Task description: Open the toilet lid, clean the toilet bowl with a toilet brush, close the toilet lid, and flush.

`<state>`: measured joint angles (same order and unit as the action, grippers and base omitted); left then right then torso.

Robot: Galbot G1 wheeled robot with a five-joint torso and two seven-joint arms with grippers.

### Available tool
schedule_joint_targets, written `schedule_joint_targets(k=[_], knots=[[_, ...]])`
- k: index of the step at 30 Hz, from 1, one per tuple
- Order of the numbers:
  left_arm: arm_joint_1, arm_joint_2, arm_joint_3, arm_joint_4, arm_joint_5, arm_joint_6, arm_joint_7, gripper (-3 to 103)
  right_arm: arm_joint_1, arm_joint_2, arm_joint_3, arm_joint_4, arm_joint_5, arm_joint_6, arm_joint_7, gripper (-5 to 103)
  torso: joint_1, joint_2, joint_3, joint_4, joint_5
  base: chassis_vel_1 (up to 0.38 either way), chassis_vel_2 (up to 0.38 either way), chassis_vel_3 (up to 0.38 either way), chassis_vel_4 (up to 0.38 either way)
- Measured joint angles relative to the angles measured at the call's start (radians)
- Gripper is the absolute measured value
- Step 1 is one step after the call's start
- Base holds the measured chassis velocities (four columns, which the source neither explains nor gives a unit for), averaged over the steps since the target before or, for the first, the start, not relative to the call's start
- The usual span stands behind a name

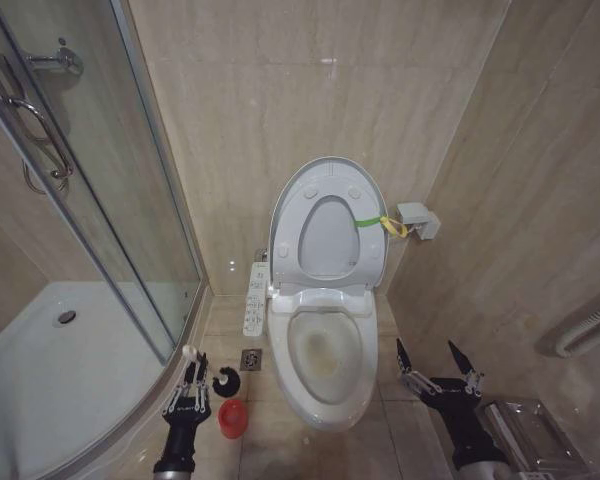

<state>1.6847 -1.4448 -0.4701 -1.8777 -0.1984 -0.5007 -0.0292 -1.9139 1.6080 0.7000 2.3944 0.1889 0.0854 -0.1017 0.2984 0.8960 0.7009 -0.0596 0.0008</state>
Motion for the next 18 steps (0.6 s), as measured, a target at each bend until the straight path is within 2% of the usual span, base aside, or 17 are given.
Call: schedule_joint_targets(k=[3,7,9,10,13,18], knots=[[-0.037,0.013,-0.02,0.13,-0.026,-0.049,0.003,15,0.0,0.0,0.0,0.0,0.0,0.0,0.0,100,0.0,0.0,0.0,0.0002,0.0,0.0,0.0,0.0,0.0],[-0.076,0.031,-0.036,0.222,-0.044,-0.087,0.012,15,0.0,0.0,0.0,0.0,0.0,0.0,0.0,100,0.0,0.0,0.0,0.0002,-0.0003,0.0,0.0,0.0,0.0],[-0.12,0.052,-0.046,0.304,-0.077,-0.123,0.038,15,0.0,0.0,0.0,0.0,0.0,0.0,0.0,100,0.0,0.0,0.0,0.0001,-0.0002,0.0,0.0,0.0,0.0],[-0.12,0.052,-0.046,0.304,-0.077,-0.123,0.038,15,0.0,0.0,0.0,0.0,0.0,0.0,0.0,100,0.0,0.0,0.0,0.0001,-0.0002,0.0,0.0,0.0,0.0],[-0.198,0.08,-0.054,0.422,-0.111,-0.182,0.099,15,0.0,0.0,0.0,0.0,0.0,0.0,0.0,100,0.0,0.0,0.0,-0.0001,-0.0001,0.0,0.0,0.0,0.0],[-0.262,0.103,-0.037,0.536,-0.152,-0.212,0.149,15,0.0,0.0,0.0,0.0,0.0,0.0,0.0,100,0.0,0.0,0.0,0.0001,-0.0001,0.0,0.0,0.0,0.0]])
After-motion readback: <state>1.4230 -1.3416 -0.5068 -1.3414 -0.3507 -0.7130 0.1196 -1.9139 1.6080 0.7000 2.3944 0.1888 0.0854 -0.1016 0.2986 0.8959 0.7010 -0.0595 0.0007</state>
